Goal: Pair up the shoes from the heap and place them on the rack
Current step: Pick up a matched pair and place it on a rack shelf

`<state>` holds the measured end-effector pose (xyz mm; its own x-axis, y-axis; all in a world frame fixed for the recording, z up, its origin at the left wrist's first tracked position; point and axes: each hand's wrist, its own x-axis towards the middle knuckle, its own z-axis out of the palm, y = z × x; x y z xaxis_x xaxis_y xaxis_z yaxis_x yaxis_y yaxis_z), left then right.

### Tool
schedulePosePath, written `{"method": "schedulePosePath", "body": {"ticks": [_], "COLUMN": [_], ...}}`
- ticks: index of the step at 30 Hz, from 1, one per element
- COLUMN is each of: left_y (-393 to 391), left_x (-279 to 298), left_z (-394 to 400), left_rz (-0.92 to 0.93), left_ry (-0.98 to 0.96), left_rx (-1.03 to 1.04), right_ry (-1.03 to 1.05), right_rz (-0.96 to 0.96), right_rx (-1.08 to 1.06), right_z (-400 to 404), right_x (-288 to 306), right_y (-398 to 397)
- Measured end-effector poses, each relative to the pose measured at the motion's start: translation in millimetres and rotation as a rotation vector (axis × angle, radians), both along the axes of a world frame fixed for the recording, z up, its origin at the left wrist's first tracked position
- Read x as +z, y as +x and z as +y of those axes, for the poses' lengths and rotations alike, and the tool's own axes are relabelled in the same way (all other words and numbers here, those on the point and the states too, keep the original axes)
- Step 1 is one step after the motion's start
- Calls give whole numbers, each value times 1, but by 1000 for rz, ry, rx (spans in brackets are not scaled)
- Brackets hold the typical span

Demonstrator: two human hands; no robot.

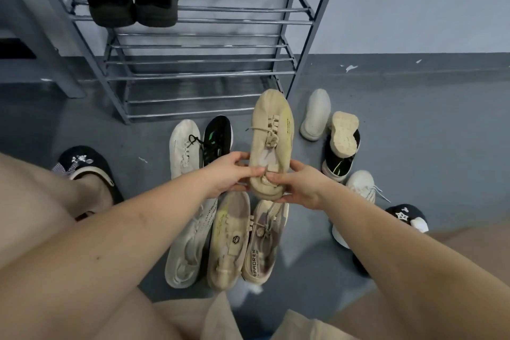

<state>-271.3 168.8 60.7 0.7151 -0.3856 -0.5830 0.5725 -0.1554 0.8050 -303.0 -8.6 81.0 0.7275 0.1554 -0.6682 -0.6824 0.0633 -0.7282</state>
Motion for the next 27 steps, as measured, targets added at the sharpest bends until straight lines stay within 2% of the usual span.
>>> {"method": "schedulePosePath", "body": {"ticks": [7, 10, 16, 19, 24, 27], "left_y": [-9, -26, -54, -73, -88, -93], "left_x": [-35, -61, -100, -117, -137, -141], "left_z": [4, 10, 39, 45, 41, 35], "left_rz": [114, 216, 347, 420, 445, 517], "left_ry": [42, 94, 568, 701, 695, 591], "left_rx": [-8, -94, -377, -439, -424, -273], "right_ry": [47, 84, -22, -109, -229, -253], "right_rz": [144, 227, 419, 461, 480, 497], "right_rx": [-64, -103, -131, -99, -87, -56], "right_z": [11, 13, 10, 8, 8, 11], "right_x": [-49, -75, -113, -122, -131, -135], "right_y": [-11, -36, -89, -96, -96, -97]}}
